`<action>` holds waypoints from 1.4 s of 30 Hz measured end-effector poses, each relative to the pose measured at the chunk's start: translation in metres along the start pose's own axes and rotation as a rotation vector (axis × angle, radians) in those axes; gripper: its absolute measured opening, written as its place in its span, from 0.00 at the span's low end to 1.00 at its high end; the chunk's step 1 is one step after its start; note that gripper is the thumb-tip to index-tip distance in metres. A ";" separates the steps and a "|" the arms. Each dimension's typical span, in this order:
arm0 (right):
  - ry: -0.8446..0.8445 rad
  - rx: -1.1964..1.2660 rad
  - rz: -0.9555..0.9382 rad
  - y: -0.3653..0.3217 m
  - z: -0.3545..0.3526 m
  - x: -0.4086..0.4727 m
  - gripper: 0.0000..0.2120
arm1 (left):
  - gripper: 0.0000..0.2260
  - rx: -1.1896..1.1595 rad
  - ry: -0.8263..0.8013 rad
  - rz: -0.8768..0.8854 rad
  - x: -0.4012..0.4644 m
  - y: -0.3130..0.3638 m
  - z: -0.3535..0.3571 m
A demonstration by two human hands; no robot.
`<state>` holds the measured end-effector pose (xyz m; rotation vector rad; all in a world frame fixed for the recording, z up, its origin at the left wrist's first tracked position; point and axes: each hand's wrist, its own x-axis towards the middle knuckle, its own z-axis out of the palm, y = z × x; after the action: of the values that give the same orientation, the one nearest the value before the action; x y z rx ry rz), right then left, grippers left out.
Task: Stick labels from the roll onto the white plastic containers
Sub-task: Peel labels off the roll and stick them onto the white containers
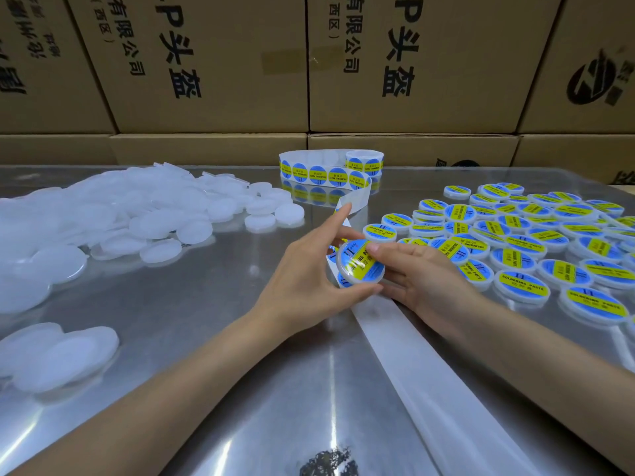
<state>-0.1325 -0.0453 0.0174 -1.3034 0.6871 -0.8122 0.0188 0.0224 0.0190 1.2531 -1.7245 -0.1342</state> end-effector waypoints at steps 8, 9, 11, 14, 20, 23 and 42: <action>0.115 -0.091 -0.213 0.007 0.011 -0.003 0.06 | 0.43 -0.117 0.073 -0.104 -0.001 0.003 0.005; 0.122 -0.101 -0.237 0.008 0.012 -0.003 0.06 | 0.43 -0.120 0.076 -0.108 -0.001 0.003 0.005; 0.115 -0.103 -0.273 0.009 0.012 -0.003 0.05 | 0.43 -0.117 0.079 -0.108 -0.002 0.002 0.005; 0.099 -0.131 -0.287 0.010 0.011 -0.002 0.04 | 0.42 -0.091 0.088 -0.099 -0.002 0.002 0.004; 0.144 -0.199 -0.227 0.008 0.008 0.000 0.19 | 0.42 -0.051 0.071 -0.074 -0.002 0.004 0.001; 0.169 -0.180 -0.103 0.000 0.006 -0.002 0.27 | 0.40 -0.030 0.062 -0.044 -0.001 0.007 -0.001; 0.209 -0.278 -0.041 0.003 0.006 0.005 0.30 | 0.27 0.285 -0.224 0.084 -0.001 0.008 0.009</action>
<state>-0.1246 -0.0458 0.0158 -1.4987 0.9690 -0.9183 0.0065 0.0231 0.0184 1.4106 -2.0412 0.0243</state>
